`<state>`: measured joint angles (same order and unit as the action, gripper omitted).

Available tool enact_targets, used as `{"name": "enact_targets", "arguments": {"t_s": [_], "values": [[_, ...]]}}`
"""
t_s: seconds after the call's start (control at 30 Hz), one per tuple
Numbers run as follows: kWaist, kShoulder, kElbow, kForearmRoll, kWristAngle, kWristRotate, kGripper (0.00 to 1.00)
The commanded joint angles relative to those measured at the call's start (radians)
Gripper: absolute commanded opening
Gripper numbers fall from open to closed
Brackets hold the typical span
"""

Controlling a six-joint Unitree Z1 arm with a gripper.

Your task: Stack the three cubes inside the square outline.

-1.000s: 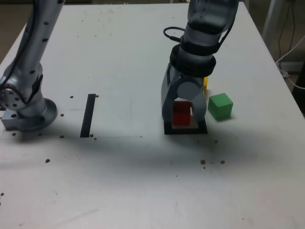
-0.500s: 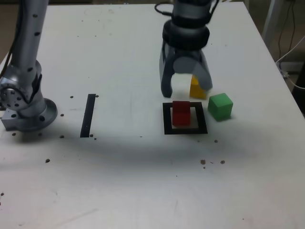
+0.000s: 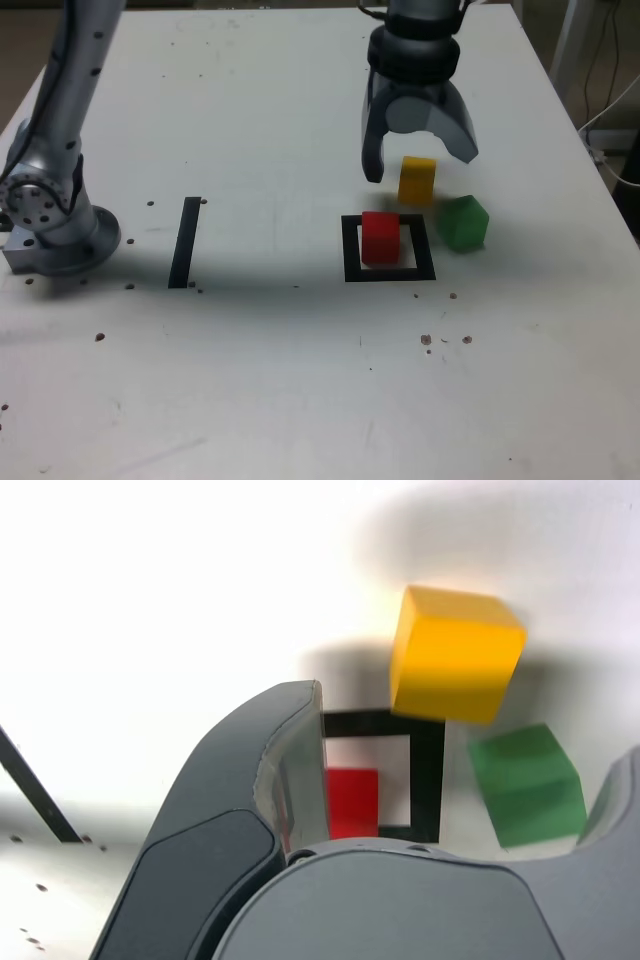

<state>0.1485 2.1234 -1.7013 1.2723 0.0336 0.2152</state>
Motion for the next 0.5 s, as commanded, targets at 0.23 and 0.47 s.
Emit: {"name": "enact_targets", "arguments": {"t_s": [0.23,0.47], "values": [[0.033,0.084,-0.042,0.009,-0.004,0.094,0.99],[0.045,0.142,-0.083,0.046,-0.011,0.132,0.9]]}}
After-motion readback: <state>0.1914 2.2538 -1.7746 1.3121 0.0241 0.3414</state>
